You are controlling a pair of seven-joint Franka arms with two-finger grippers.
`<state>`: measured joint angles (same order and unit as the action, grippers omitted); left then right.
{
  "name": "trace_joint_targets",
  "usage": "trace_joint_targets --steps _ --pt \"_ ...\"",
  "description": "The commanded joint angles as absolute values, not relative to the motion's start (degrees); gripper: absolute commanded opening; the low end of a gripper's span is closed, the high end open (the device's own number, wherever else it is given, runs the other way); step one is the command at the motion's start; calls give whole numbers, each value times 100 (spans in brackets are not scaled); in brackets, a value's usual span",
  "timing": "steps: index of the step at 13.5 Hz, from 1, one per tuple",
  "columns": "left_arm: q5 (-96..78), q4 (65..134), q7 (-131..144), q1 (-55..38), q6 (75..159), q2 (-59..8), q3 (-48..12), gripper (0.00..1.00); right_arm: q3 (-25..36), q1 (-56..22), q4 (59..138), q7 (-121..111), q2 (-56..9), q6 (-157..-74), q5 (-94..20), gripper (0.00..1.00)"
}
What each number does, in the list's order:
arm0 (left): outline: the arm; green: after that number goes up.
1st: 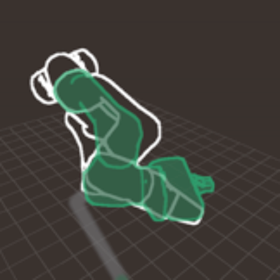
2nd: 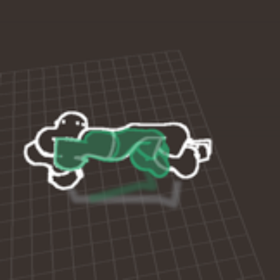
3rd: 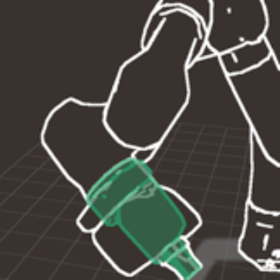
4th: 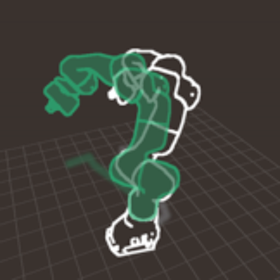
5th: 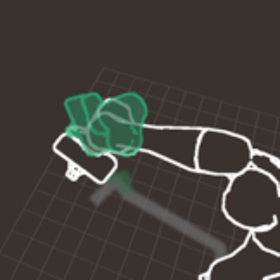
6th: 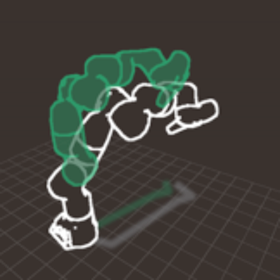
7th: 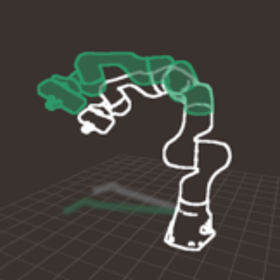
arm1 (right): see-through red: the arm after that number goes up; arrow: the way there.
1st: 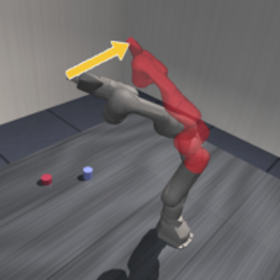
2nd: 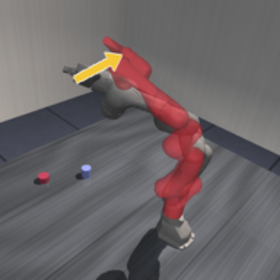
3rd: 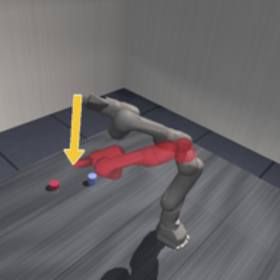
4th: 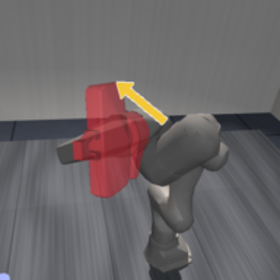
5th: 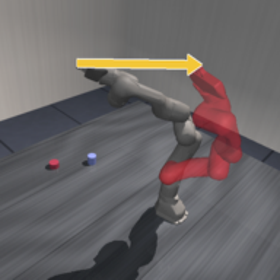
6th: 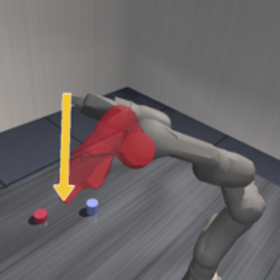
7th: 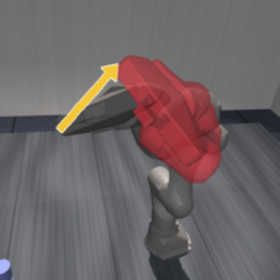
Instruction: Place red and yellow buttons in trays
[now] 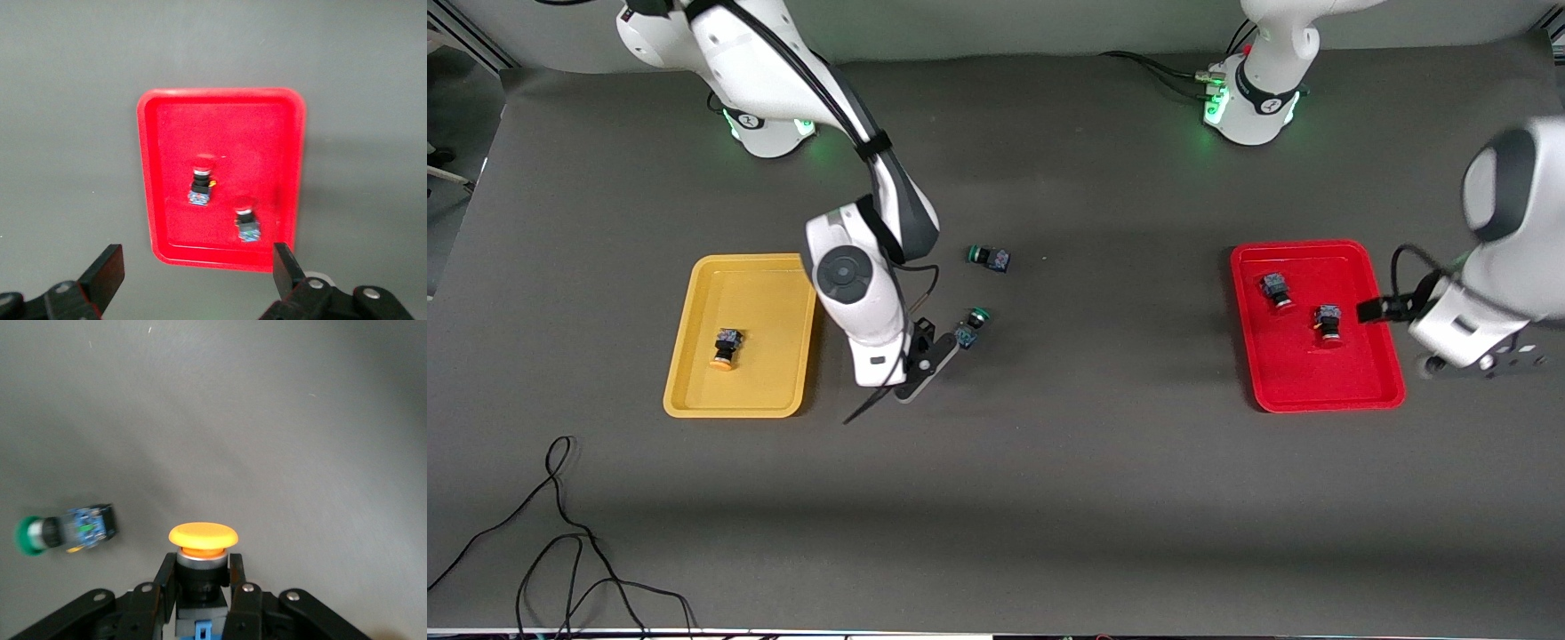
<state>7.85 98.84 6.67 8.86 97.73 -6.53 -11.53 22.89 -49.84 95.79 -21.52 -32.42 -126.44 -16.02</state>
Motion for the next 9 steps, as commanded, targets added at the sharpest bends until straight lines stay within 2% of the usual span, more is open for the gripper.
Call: trace_joint_targets --steps 1,2,5,9 --pt "536 10167 668 792 9703 33 -1212 99 2548 -4957 8940 -1110 -3112 -11491 -1608 9" --pt "536 10334 659 791 9825 235 -1213 99 2705 -4957 8930 -916 -2963 -11261 -1608 9" --pt "527 10310 485 791 9931 299 -1230 99 3390 -5027 9166 -423 -2646 -10812 -1547 9" --pt "536 10195 466 958 9950 272 -1476 99 4244 -5027 10043 -457 -2260 -10915 -1556 5"
